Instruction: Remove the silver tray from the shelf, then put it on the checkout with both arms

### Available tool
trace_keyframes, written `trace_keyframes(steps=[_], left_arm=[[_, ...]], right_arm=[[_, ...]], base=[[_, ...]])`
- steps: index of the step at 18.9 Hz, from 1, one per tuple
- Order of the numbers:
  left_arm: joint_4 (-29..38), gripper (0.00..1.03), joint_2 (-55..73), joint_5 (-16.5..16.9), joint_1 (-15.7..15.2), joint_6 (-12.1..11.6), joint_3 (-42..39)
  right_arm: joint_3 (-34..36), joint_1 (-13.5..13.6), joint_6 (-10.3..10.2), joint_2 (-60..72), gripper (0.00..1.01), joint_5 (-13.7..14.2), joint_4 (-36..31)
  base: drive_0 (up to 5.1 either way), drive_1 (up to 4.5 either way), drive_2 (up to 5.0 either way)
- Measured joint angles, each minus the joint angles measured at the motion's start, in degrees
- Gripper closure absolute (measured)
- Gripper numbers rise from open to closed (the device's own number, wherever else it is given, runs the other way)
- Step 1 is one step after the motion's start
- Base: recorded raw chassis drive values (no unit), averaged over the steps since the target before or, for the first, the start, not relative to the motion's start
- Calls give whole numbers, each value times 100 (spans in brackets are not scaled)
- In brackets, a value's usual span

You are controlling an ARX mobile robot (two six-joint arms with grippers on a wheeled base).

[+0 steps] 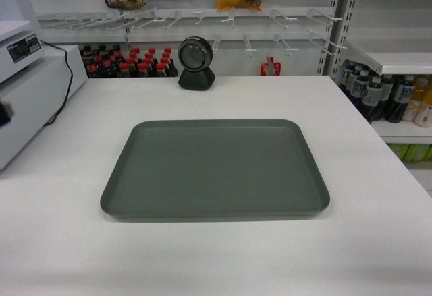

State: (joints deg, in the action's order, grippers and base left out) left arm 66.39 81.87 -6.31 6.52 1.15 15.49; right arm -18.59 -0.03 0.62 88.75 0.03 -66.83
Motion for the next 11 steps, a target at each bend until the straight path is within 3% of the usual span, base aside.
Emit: trace_keyframes(steps=[4,7,9,11], left_arm=[[-212,102,-251,63,-103,-13,-339],[-503,102,-1220,190,-254,-13,-715],[-839,102,-1622,590,-560,-17,-953],[-1255,102,-2315,605,-669,-15,-1147]], right_arm=[[306,2,-2,-527,99,-2,61],[809,2,-4,-1384,99,-2,326],[1064,2,-9,-1784,99,-2,570],[1283,2,-17,-2474,99,-2,920]], base=[[0,0,0],[0,0,0],[0,0,0],[0,0,0]])
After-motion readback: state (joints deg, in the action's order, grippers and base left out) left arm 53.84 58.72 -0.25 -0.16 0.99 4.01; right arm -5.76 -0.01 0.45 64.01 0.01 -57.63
